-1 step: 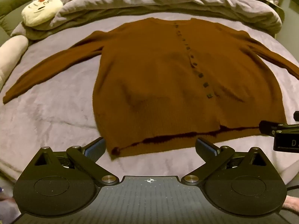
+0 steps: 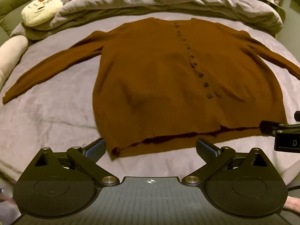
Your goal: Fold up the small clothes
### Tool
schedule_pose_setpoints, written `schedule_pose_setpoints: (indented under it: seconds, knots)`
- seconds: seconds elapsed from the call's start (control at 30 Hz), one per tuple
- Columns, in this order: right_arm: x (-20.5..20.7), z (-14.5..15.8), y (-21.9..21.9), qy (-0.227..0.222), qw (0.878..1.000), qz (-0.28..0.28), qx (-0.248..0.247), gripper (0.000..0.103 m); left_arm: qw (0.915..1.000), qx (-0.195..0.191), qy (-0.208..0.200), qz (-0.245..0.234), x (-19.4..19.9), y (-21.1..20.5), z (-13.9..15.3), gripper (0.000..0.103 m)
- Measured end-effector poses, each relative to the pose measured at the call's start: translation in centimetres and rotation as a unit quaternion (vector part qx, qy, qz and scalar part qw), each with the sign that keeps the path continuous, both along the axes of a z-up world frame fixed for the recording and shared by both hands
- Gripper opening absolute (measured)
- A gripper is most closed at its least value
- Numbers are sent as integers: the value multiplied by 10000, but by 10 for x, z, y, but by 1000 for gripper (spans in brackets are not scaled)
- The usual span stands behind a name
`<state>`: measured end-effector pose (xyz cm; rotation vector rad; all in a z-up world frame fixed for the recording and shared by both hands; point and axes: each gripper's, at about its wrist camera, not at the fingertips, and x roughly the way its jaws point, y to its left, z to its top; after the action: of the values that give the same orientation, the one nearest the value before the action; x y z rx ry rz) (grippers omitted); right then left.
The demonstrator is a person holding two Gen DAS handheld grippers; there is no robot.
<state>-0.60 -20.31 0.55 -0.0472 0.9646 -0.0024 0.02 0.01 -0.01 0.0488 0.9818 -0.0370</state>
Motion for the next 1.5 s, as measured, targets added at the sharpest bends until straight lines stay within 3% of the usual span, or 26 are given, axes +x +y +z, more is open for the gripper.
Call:
schedule_pose_setpoints:
  seconds: [1.5]
  knots:
    - [-5,2,-4,-139,9998,-8,105,99,9999,-162,45,36,-4,0,0,103]
